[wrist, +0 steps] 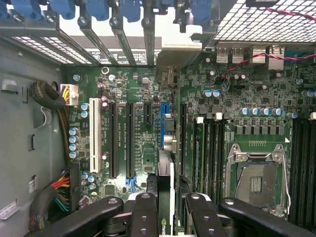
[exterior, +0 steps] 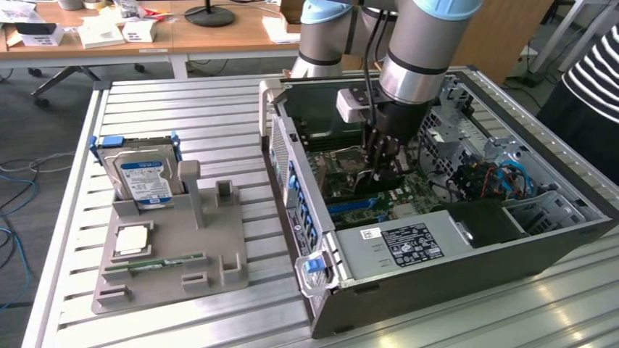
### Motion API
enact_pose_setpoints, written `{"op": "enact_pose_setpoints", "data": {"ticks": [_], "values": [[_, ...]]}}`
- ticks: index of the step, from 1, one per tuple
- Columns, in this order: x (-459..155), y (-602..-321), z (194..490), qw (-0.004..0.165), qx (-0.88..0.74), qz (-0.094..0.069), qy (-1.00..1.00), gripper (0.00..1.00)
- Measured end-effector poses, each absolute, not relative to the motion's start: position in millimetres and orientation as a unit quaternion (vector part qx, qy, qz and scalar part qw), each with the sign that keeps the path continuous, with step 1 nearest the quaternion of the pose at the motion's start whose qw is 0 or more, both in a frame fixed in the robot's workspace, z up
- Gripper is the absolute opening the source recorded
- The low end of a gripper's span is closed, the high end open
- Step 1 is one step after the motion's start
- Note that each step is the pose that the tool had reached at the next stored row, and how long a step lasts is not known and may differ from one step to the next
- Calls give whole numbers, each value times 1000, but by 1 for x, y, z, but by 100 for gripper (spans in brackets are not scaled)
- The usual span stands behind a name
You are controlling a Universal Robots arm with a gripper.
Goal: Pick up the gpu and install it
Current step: 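Insert the gpu into the slot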
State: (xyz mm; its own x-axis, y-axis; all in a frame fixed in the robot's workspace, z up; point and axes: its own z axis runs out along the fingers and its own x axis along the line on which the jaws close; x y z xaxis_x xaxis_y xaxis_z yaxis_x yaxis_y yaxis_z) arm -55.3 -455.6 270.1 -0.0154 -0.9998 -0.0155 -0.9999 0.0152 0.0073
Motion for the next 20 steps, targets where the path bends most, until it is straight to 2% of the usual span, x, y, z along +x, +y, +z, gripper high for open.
{"op": "enact_pose_setpoints", "data": {"ticks": [20], "values": [[-58, -457, 269, 3, -702, 8, 712, 27]]}}
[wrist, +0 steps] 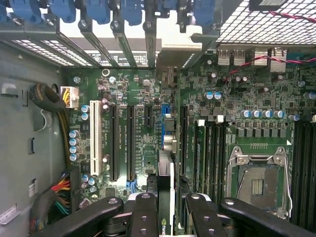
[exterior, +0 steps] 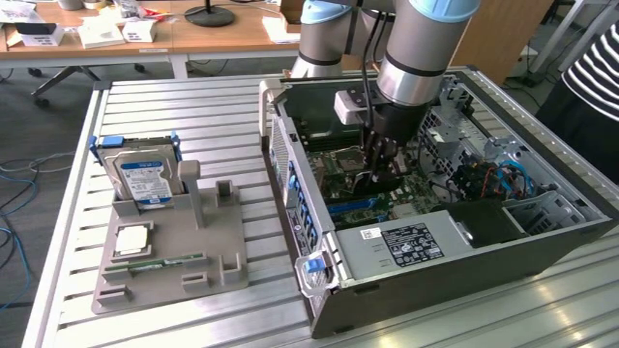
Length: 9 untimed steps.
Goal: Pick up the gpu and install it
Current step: 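Insert the gpu into the slot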
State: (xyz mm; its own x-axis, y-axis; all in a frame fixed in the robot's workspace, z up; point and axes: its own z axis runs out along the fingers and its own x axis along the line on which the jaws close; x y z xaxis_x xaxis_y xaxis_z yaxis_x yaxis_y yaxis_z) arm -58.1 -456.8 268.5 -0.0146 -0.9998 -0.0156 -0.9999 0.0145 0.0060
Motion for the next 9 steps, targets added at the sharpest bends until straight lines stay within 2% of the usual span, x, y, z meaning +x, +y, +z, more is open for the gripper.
{"op": "enact_pose_setpoints", "data": {"ticks": [9], "values": [[-58, -459, 267, 3, -702, 8, 712, 27]]}}
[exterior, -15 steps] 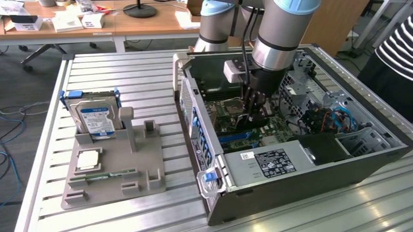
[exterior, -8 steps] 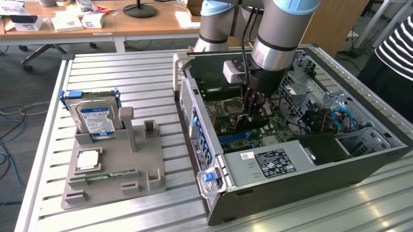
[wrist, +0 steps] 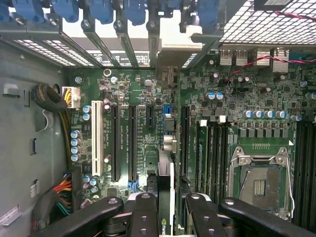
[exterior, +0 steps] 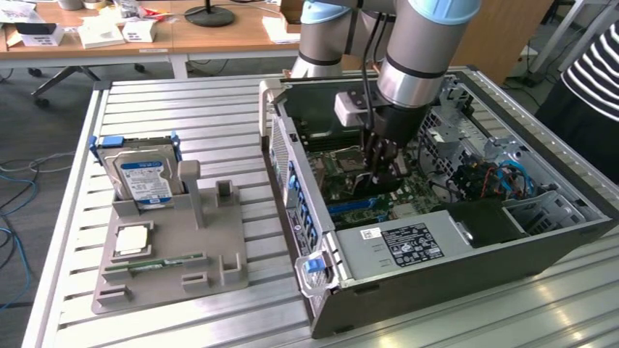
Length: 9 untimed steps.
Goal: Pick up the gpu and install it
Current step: 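Insert the gpu into the slot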
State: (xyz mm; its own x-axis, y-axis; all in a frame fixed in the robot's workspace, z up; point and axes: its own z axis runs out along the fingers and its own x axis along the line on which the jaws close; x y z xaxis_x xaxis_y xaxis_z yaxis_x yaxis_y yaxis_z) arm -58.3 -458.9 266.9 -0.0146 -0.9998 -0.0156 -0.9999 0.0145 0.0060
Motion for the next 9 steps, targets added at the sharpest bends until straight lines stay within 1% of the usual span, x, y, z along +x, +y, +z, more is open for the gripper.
{"op": "enact_pose_setpoints", "data": {"ticks": [9], "values": [[-59, -459, 263, 3, -702, 8, 712, 27]]}}
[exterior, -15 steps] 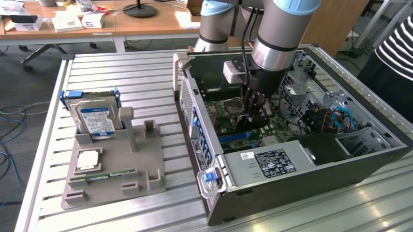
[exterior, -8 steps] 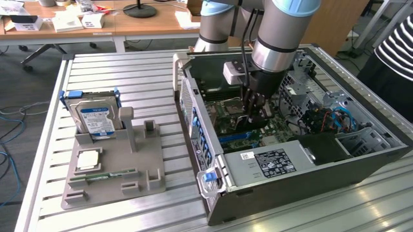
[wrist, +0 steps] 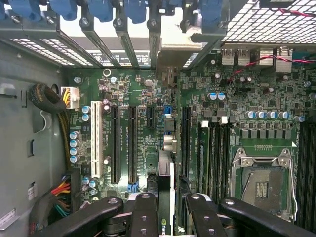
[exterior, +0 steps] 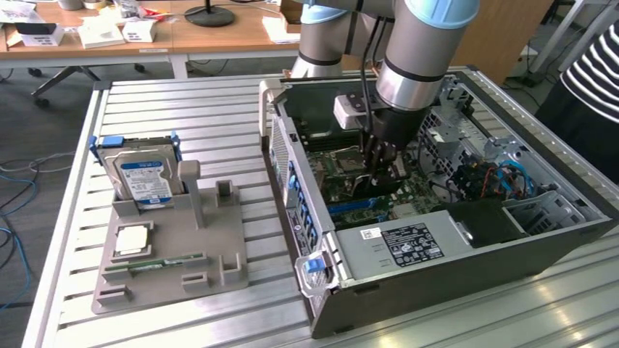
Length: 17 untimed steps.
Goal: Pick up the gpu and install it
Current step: 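Insert the gpu into the slot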
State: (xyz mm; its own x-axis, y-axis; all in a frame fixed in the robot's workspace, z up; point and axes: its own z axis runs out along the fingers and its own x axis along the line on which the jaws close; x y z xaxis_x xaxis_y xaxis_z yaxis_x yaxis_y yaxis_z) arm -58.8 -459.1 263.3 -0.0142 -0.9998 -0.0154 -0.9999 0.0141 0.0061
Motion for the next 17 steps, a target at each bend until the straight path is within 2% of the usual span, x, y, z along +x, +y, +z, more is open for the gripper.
{"op": "enact_pose_setpoints", "data": {"ticks": [17], "values": [[-64, -461, 263, 4, -702, 8, 712, 27]]}}
